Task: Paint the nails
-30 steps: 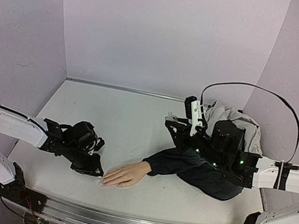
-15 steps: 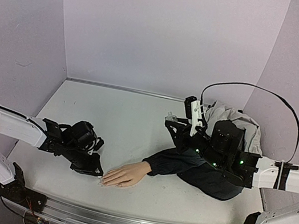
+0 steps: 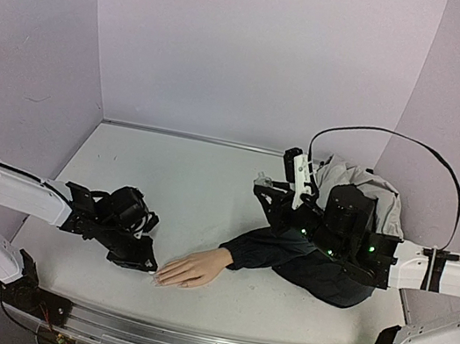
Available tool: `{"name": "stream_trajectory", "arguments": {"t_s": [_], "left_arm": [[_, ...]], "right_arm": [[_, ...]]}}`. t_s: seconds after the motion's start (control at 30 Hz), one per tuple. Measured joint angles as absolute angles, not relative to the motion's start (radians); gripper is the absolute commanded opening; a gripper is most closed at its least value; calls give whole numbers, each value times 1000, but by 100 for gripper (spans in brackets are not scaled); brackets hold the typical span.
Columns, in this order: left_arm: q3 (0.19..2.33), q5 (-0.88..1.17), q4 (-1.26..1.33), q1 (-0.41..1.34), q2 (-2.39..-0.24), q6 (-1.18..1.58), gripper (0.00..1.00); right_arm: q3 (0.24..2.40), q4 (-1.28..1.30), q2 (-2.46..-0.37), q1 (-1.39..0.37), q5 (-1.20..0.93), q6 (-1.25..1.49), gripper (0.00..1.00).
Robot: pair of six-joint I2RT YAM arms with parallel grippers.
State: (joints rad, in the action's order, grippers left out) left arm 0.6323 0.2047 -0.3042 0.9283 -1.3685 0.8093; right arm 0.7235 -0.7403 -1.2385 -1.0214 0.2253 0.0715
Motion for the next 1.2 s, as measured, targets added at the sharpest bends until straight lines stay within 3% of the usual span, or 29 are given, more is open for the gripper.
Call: {"name": "stream_trajectory", "arguments": {"t_s": [1.2], "left_arm": [[632, 187, -339, 926, -1382, 820, 0]], "right_arm": [[723, -740, -1238, -1021, 225, 72, 0]]}}
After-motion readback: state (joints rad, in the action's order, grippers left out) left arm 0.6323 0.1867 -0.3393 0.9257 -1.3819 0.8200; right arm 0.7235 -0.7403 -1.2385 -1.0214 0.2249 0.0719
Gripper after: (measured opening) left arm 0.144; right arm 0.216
